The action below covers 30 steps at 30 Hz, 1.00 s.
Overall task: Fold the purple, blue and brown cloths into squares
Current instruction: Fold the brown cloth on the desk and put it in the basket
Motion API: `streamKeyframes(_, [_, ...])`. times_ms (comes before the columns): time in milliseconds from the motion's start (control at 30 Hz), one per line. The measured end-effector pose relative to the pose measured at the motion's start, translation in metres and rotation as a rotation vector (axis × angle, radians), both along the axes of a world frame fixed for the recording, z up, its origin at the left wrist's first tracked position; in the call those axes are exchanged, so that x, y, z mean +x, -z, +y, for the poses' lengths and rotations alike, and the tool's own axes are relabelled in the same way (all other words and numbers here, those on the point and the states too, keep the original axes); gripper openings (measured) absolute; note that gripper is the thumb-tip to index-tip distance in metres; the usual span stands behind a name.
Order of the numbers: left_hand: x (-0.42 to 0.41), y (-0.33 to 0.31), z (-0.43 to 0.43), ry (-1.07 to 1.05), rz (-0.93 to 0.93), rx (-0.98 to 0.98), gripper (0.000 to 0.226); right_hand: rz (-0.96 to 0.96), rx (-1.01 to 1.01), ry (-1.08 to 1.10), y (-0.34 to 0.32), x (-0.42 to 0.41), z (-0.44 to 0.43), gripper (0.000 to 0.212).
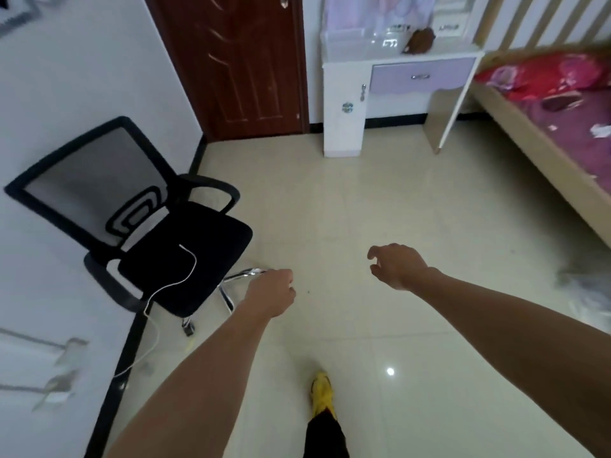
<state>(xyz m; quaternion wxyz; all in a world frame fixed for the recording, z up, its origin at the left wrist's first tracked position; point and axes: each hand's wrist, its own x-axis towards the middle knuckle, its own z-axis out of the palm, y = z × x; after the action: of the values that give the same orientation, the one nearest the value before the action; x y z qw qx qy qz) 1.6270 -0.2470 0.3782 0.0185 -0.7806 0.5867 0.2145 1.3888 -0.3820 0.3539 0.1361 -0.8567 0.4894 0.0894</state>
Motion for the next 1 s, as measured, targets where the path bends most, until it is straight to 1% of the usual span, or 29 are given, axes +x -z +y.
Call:
streamKeyframes(200, [0.016, -0.022, -0.186, 0.156, -0.038, -0.009, 0.031, -0.031, 0.001, 0.189, -0.021, 0.001, -0.142, 0.036])
streamKeyframes(367, [0.001, -0.047, -0.328, 0.284, -0.063, -0.055, 0.032, -0.045, -0.035, 0.268, -0.05, -0.011, -0.256, 0.037])
streamKeyframes(500, [-0.015, -0.051, -0.434, 0.35, -0.075, -0.049, 0.032, -0.045, -0.045, 0.324, -0.051, -0.027, -0.353, 0.037])
streamKeyframes(633, [-0.03, -0.051, -0.549, 0.362, -0.094, -0.061, 0.033, -0.042, -0.08, 0.333, -0.046, -0.048, -0.466, 0.037])
streamKeyframes(700, [-0.042, -0.058, -0.615, 0.345, -0.069, -0.072, 0.034, -0.046, -0.081, 0.339, -0.05, -0.062, -0.536, 0.037])
streamKeyframes(833, [-0.058, -0.077, -0.729, 0.307, -0.039, -0.117, 0.034, -0.055, -0.109, 0.366, -0.071, -0.081, -0.662, 0.038])
streamKeyframes(900, [-0.061, -0.086, -0.763, 0.307, -0.022, -0.127, 0.034, -0.063, -0.115, 0.362, -0.082, -0.083, -0.701, 0.038])
streamKeyframes(1000, [-0.058, -0.093, -0.839, 0.262, -0.021, -0.137, 0.034, -0.081, -0.134, 0.325, -0.096, -0.08, -0.781, 0.037])
